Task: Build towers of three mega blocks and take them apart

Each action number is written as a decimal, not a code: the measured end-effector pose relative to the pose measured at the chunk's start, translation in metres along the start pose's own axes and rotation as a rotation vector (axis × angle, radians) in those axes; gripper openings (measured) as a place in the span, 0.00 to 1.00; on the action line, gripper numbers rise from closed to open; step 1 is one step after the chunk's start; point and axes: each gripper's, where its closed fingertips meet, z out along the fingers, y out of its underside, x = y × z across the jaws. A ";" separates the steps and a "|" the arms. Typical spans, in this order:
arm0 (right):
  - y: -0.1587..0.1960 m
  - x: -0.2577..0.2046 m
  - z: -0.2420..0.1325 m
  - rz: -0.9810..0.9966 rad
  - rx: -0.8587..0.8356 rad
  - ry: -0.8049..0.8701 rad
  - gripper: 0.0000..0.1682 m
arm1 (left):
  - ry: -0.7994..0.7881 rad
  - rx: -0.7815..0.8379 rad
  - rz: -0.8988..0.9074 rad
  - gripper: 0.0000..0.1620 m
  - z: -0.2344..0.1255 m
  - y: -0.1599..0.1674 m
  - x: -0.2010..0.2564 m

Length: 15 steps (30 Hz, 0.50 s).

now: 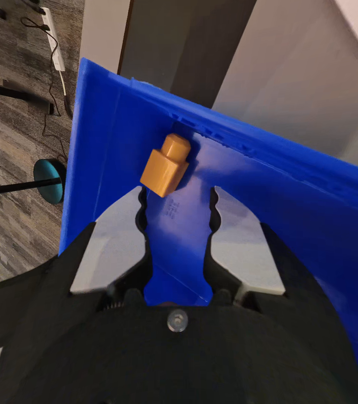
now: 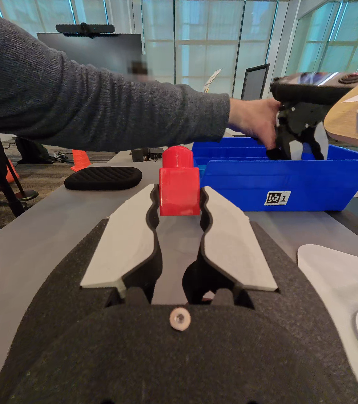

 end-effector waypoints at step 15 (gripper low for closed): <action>0.001 -0.001 0.000 0.004 -0.004 -0.011 0.21 | 0.133 -0.060 -0.021 0.24 0.004 0.016 0.031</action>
